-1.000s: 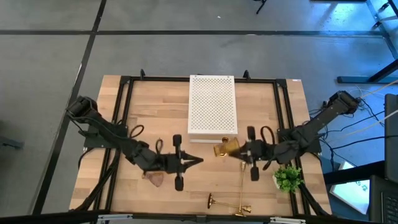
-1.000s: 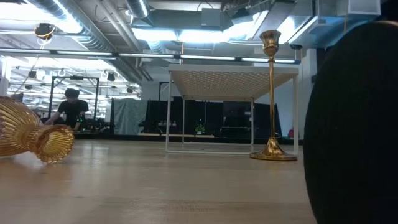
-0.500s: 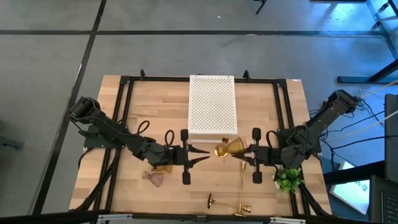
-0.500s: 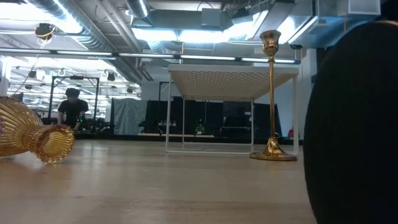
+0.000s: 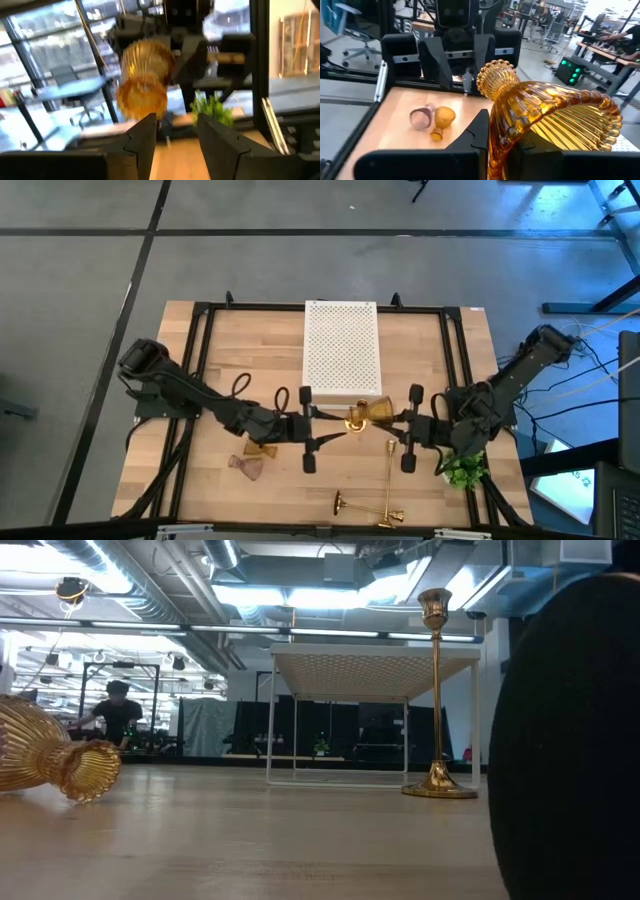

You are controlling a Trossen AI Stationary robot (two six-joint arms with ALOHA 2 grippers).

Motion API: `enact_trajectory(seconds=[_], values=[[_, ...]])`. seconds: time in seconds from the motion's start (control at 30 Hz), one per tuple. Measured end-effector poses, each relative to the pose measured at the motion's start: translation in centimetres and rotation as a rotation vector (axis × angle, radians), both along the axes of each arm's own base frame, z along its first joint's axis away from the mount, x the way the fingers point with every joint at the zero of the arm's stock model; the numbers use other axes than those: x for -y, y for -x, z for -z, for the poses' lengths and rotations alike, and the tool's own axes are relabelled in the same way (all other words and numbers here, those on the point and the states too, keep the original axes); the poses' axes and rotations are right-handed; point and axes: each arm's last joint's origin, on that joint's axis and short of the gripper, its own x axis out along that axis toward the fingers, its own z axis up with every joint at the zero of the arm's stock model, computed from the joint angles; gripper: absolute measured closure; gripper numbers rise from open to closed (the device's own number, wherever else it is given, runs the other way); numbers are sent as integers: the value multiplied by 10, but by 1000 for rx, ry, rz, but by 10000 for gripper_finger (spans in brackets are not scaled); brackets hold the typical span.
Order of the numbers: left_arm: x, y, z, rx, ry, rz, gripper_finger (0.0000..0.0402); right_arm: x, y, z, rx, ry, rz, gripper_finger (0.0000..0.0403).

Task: Pick & Place candle stick holders
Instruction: Put the top yellow candle holder on the shelf

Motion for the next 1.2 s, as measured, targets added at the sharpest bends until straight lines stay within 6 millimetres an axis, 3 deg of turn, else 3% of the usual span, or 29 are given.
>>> enact_trajectory(seconds=[0.23,0.53,0.9,1.03,1.2], values=[[1,-11,7,91,-71,-33,267,-4,-4,1,9,15,-17,381],[-3,-13,7,106,-27,10,267,-4,-4,1,10,7,-24,381],[-7,-15,8,99,13,-17,272,-5,-20,11,5,36,23,381],[-9,-15,8,93,27,-60,293,-4,-20,11,4,37,25,381],[-9,-15,8,96,29,-41,351,-4,-20,11,4,38,27,381]])
